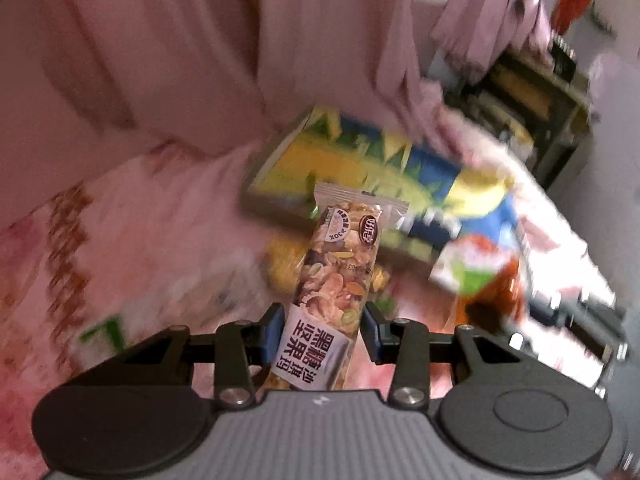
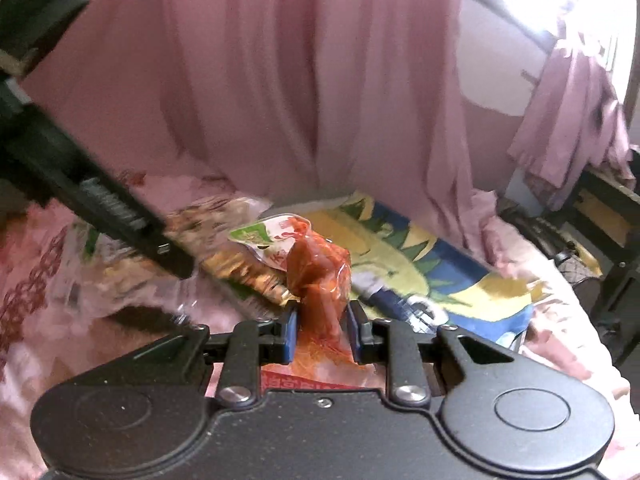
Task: Organize snacks
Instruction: 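Carry the nut bar and orange pack into the tray and open both tools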
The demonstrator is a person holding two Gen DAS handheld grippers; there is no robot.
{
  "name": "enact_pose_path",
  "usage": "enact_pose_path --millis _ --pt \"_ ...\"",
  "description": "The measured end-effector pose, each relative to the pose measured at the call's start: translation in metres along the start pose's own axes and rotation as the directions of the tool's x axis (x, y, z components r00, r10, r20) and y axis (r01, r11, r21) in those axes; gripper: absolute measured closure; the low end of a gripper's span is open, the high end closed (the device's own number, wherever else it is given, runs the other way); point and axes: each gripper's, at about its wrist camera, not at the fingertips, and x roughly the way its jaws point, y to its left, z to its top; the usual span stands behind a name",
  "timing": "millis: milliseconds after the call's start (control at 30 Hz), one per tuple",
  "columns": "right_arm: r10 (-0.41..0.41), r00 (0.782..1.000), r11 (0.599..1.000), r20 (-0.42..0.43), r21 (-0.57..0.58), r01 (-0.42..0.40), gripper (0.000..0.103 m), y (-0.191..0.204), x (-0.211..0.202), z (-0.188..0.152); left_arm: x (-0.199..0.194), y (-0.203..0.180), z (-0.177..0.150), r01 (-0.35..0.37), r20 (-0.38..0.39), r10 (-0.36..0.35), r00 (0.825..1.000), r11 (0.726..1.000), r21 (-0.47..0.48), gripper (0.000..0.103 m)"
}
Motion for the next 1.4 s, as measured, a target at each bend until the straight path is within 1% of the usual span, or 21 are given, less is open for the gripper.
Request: enact_pose_path --millis 100,267,400,500,567,633,667,733,767,1000,1133,1233,1400 --pt "-0.061 0.998 0.998 0.036 0.020 0.060 0.076 -0.014 -0.001 0.004 0.014 -0.017 0.024 0.061 0.060 -0.060 0.996 0.998 -0.025 0.058" --pt "-0.179 0.982 0.983 0.062 0.051 0.176 0.076 -0.047 0.008 0.015 0.045 -0.039 0.057 0.121 0.137 -0.114 0.984 0.992 -0.041 0.058" --pt "-0.262 0.963 0.962 0.060 0.089 0.256 0.076 -0.078 0.023 0.022 0.075 -0.046 0.071 0.167 0.165 -0.154 0.974 0.984 -0.069 0.058" --pt "-0.301 0.954 0.947 0.021 0.124 0.296 0.076 -0.096 0.036 0.018 0.097 -0.049 0.074 0.181 0.167 -0.168 0.971 0.981 -0.068 0.058" --pt "-0.305 0.952 0.942 -0.014 0.145 0.303 0.076 -0.103 0.047 0.014 0.107 -0.048 0.073 0.183 0.175 -0.168 0.970 0.980 -0.073 0.058" --pt "-0.306 0.951 0.939 -0.045 0.151 0.309 0.076 -0.106 0.057 0.010 0.115 -0.044 0.069 0.204 0.203 -0.180 0.962 0.973 -0.107 0.058" --pt "-0.305 0.951 0.939 -0.057 0.147 0.310 0.076 -0.105 0.063 0.009 0.120 -0.042 0.067 0.226 0.215 -0.195 0.957 0.966 -0.129 0.058" --pt "-0.309 0.949 0.940 -0.070 0.132 0.316 0.076 -0.104 0.073 0.008 0.123 -0.036 0.064 0.251 0.214 -0.217 0.953 0.957 -0.147 0.058" --pt "-0.309 0.948 0.941 -0.075 0.124 0.316 0.076 -0.102 0.076 0.008 0.126 -0.035 0.064 0.252 0.212 -0.218 0.953 0.956 -0.149 0.058" --pt "-0.298 0.948 0.949 -0.111 0.072 0.307 0.076 -0.095 0.098 0.003 0.143 -0.037 0.059 0.212 0.160 -0.190 0.969 0.968 -0.131 0.058" --pt "-0.283 0.950 0.954 -0.129 0.064 0.293 0.076 -0.092 0.104 -0.001 0.144 -0.039 0.055 0.223 0.154 -0.201 0.967 0.965 -0.137 0.058" --pt "-0.276 0.951 0.956 -0.136 0.062 0.286 0.076 -0.091 0.105 -0.002 0.143 -0.044 0.054 0.206 0.155 -0.189 0.970 0.973 -0.107 0.058" --pt "-0.264 0.953 0.958 -0.148 0.073 0.277 0.076 -0.091 0.107 -0.003 0.146 -0.047 0.052 0.186 0.134 -0.171 0.976 0.976 -0.113 0.058"
